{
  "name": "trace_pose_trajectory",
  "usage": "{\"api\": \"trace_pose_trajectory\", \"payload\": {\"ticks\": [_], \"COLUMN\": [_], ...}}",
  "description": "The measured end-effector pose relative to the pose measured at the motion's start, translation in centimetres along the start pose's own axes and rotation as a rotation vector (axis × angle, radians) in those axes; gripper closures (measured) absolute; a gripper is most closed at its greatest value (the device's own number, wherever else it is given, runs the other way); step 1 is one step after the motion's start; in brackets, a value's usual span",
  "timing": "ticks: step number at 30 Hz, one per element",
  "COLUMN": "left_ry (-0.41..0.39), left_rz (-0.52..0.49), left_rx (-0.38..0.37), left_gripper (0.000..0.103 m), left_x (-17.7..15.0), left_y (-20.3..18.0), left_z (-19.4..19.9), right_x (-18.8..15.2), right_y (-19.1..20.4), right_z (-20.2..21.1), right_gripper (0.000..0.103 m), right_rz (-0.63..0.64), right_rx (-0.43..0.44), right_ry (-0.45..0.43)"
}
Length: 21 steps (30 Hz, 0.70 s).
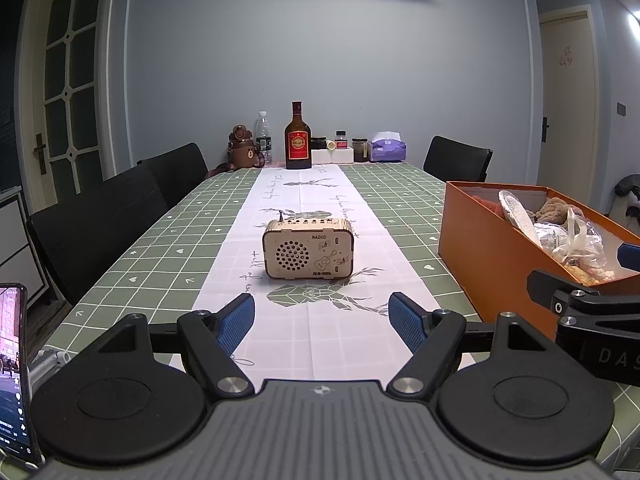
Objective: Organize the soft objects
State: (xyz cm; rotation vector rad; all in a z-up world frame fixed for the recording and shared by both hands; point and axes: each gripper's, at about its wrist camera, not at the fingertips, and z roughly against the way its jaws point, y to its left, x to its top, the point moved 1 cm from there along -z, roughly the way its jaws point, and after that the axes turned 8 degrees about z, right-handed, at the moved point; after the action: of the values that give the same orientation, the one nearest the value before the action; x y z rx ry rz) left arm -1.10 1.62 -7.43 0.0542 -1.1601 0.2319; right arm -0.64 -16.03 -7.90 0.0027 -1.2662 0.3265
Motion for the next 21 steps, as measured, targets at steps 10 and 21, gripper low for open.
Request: {"api": "trace_pose_trajectory", "payload": {"ticks": [10,21], "left_ry": [0.004,0.004], "left_rz": [0.000,-0.001], "left_rx": [0.007,0.005], "left_gripper": [0.014,0.014], "left_x": [-0.14,-0.13], "left_y": [-0.19,-0.08], "left_z": [-0.09,-0.10], "right_x": [0.12,0.16], "right_y": [0.05,0.02], "right_z": [0.18,0.26], "right_gripper": [0.003,0.003], "right_rz": [-0.006,-0.005], "right_rx": [0.002,-0.002], "right_ry": [0.000,-0.002]}}
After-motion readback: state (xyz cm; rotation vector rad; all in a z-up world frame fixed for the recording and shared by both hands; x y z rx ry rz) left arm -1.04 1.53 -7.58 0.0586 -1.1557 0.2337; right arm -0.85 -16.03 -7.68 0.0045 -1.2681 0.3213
